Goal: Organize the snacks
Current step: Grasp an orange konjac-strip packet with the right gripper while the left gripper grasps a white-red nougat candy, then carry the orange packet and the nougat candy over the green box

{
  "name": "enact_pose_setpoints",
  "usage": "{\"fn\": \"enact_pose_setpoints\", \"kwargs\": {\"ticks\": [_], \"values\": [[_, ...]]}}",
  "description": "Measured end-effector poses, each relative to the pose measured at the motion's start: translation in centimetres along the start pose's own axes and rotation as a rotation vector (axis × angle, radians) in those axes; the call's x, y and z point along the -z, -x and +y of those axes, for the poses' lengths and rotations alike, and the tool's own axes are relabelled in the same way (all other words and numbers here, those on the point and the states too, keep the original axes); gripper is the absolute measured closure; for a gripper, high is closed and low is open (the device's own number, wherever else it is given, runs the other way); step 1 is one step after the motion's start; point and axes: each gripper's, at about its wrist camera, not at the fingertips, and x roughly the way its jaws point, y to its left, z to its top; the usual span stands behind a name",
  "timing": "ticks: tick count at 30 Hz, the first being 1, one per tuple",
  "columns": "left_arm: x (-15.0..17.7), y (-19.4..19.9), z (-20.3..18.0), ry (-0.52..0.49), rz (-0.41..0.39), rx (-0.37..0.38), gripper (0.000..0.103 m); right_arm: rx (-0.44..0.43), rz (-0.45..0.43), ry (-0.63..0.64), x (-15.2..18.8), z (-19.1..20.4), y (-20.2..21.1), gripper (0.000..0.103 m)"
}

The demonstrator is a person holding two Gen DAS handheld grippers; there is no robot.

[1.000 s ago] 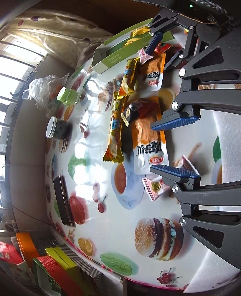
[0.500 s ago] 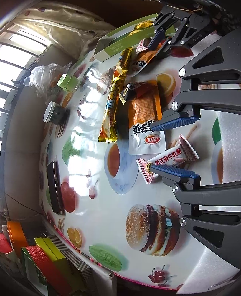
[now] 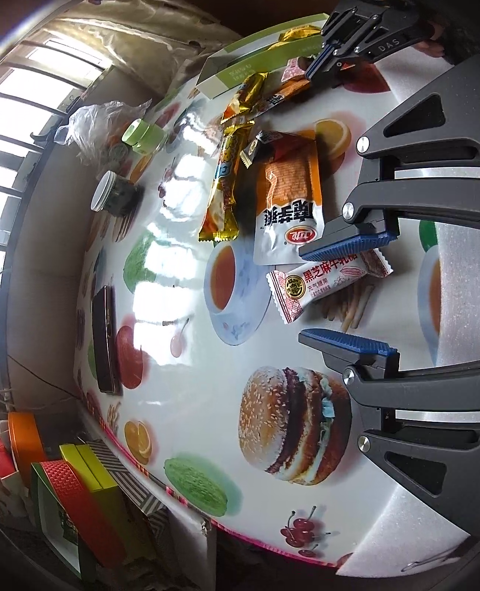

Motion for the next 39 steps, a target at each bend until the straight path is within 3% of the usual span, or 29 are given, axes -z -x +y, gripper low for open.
{"fn": "enact_pose_setpoints", "kwargs": {"ticks": [4, 6, 17, 26, 29, 39], "values": [[0.0, -0.2, 0.0, -0.009, 0.015, 0.008, 0.063, -0.032, -0.019, -0.029, -0.2, -0.2, 0.7, 0.1], [0.2, -0.2, 0.1, 0.002, 0.026, -0.01, 0.053, -0.041, -0.031, -0.046, -0.3, -0.3, 1.1, 0.101], [0.7, -0.9, 0.5, 0.011, 0.06, -0.034, 0.053, -0.127, -0.096, -0.104, -0.9, -0.3, 3.7, 0.102], [0.8, -0.9, 0.3, 0.012, 0.036, -0.059, 0.053, -0.147, -0.127, -0.123, -1.0, -0.3, 4.9, 0.102], [0.7, -0.9, 0.2, 0.007, 0.031, -0.028, 0.082, -0.149, -0.136, -0.126, -1.1, -0.4, 5.2, 0.102], [0.6, 0.6, -0.5, 0.009, -0.005, 0.005, 0.082, -0.152, -0.155, -0.154, -0.8, -1.0, 5.9, 0.102]]}}
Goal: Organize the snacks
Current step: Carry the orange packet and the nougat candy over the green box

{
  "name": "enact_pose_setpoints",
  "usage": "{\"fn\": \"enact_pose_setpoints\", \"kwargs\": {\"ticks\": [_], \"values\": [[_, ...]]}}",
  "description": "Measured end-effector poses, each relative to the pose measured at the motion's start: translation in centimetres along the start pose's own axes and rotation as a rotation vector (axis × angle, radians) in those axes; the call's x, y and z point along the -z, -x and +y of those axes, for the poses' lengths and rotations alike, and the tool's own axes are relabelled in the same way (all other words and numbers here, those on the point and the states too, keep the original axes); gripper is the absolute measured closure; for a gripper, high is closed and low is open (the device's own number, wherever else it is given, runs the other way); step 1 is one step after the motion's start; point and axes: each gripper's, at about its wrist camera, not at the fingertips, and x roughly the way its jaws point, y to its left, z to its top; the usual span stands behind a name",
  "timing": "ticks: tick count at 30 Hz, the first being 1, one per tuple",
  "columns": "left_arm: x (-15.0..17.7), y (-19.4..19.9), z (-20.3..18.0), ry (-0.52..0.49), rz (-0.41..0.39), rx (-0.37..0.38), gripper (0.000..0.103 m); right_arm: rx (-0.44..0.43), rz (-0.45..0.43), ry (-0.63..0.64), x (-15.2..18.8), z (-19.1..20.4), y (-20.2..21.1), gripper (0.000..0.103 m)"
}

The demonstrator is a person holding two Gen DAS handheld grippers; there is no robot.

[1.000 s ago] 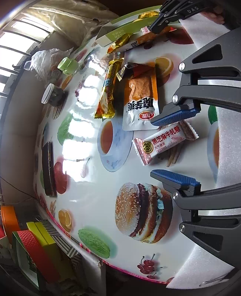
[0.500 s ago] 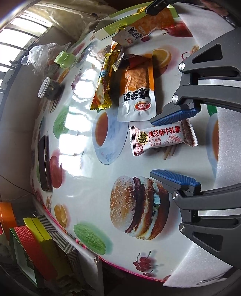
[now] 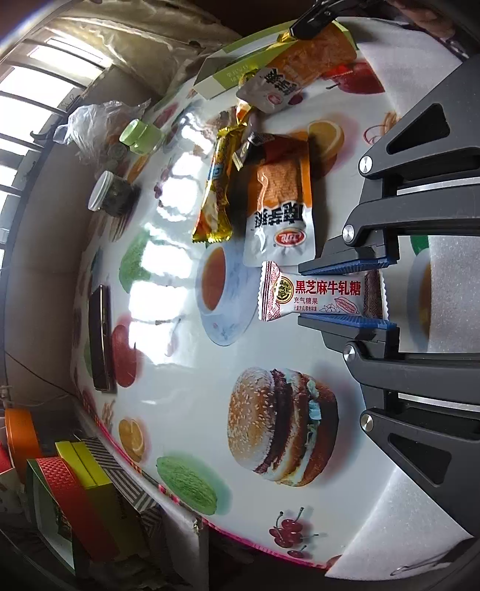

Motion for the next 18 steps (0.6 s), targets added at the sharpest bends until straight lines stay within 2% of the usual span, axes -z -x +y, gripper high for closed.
{"fn": "enact_pose_setpoints", "kwargs": {"ticks": [6, 18], "values": [[-0.6, 1.7, -1.5, -0.027, -0.044, 0.053, 0.082, -0.005, -0.022, -0.016, 0.0, -0.3, 0.9, 0.102], [-1.0, 2.5, -6.3, -0.109, -0.049, 0.17, 0.082, 0.007, -0.074, -0.03, -0.5, -0.7, 3.0, 0.102]]}}
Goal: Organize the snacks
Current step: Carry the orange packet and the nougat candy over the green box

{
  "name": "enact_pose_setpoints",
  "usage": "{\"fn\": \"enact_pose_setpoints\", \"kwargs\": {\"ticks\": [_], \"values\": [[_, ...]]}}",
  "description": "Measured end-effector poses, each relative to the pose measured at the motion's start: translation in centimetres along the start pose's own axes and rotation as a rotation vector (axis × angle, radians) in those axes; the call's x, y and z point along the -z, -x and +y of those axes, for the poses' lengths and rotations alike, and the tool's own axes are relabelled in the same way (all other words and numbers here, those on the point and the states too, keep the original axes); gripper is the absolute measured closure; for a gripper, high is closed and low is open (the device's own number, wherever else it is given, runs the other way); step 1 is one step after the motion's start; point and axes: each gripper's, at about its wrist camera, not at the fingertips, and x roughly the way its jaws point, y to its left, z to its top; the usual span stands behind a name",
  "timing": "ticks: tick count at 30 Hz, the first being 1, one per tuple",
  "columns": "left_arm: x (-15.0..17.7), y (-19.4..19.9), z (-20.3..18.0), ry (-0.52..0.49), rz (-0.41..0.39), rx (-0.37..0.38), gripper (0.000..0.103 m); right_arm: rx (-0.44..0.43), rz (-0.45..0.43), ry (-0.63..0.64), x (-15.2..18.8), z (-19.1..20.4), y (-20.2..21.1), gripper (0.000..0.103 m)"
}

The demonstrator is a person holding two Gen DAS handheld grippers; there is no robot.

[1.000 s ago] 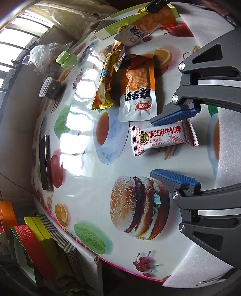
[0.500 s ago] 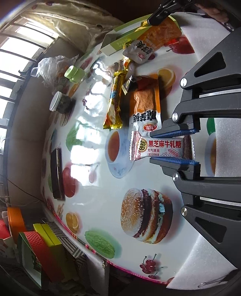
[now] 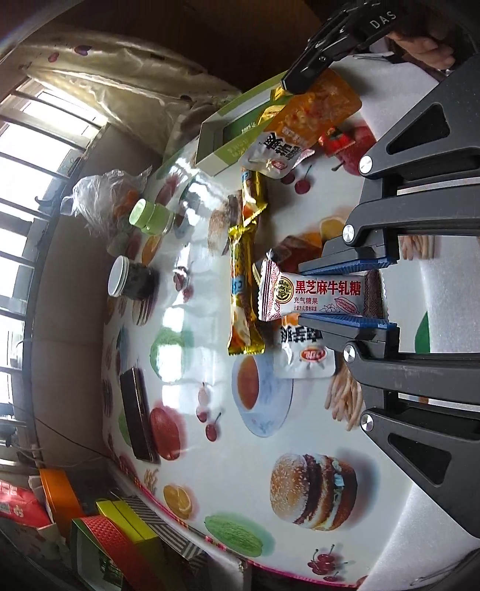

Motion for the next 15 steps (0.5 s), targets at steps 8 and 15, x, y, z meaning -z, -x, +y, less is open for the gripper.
{"fn": "enact_pose_setpoints", "kwargs": {"ticks": [8, 15], "values": [[-1.0, -0.1, -3.7, -0.072, -0.007, 0.066, 0.082, 0.023, -0.033, -0.02, -0.5, -1.0, 1.3, 0.102], [-1.7, -0.3, -6.5, -0.12, -0.011, 0.103, 0.082, 0.06, -0.064, -0.046, -0.8, -2.6, 2.6, 0.102]]}}
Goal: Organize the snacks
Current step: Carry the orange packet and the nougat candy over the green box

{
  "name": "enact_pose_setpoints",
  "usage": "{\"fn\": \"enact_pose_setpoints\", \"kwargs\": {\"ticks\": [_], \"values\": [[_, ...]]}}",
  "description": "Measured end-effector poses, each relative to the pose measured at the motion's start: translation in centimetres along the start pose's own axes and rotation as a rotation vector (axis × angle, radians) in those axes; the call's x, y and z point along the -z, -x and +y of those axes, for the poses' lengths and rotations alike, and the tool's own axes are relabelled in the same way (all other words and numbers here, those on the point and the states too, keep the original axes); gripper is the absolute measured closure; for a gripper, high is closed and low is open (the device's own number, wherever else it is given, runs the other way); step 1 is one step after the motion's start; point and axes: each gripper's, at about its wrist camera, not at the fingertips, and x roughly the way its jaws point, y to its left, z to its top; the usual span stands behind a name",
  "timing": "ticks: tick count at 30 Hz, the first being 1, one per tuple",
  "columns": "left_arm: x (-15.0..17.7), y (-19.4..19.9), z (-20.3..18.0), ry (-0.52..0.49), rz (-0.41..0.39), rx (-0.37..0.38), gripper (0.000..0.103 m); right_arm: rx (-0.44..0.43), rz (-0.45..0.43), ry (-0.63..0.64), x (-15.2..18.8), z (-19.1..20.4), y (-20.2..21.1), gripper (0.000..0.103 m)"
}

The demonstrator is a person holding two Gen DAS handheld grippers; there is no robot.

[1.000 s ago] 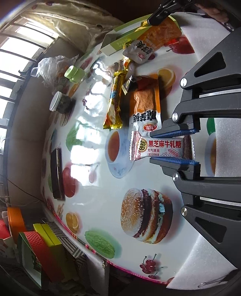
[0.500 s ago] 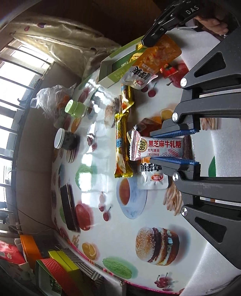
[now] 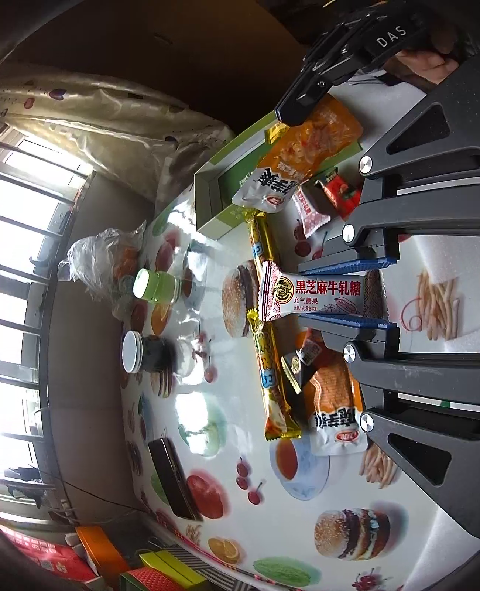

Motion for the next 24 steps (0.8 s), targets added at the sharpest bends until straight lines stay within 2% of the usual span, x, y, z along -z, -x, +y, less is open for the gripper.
{"fn": "enact_pose_setpoints", "kwargs": {"ticks": [24], "values": [[-3.5, -3.3, -8.8, -0.127, 0.018, 0.133, 0.082, 0.137, -0.063, -0.078, -1.3, -6.6, 3.4, 0.102]]}}
